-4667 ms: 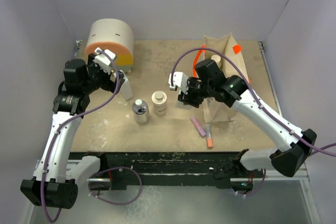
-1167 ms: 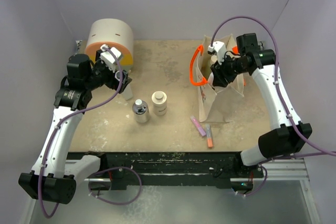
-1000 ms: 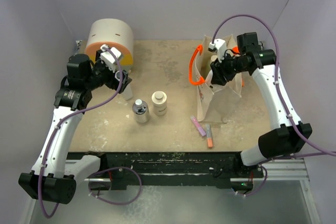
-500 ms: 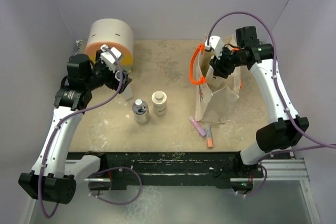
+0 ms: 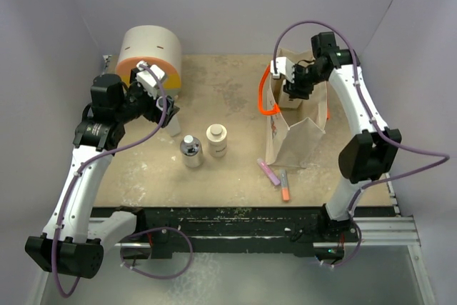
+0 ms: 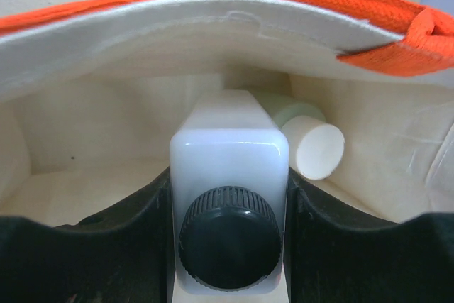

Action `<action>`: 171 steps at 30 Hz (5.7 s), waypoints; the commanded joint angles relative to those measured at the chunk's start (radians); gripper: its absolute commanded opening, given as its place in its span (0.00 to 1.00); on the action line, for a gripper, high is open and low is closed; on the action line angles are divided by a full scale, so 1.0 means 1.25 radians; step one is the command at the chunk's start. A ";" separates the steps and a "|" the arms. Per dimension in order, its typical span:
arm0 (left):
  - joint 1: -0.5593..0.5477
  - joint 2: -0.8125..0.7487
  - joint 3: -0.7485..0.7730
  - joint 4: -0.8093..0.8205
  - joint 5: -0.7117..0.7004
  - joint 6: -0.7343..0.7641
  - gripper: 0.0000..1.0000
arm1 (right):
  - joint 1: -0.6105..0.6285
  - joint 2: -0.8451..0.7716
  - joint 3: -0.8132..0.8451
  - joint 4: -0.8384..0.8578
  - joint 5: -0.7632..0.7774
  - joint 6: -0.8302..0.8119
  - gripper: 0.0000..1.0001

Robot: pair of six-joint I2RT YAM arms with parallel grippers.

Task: Place the personal care products into the canvas bag
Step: Place the care product in the canvas bag, then move the care product at the center of the board.

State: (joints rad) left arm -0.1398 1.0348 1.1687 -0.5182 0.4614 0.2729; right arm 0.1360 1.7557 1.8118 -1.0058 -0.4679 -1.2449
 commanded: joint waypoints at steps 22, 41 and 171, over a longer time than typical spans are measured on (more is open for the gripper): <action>-0.005 -0.010 0.003 0.013 0.031 0.004 0.99 | -0.054 0.191 0.234 -0.039 -0.100 -0.186 0.00; -0.005 -0.026 -0.008 0.019 0.037 0.005 0.99 | -0.054 0.221 0.208 0.040 -0.085 -0.118 0.22; 0.026 0.484 0.259 -0.246 -0.068 0.384 0.99 | -0.051 -0.364 -0.134 0.363 -0.136 0.709 1.00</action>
State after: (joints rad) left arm -0.1123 1.6032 1.4296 -0.7963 0.3180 0.6971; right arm 0.0715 1.3338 1.6566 -0.5835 -0.5991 -0.3698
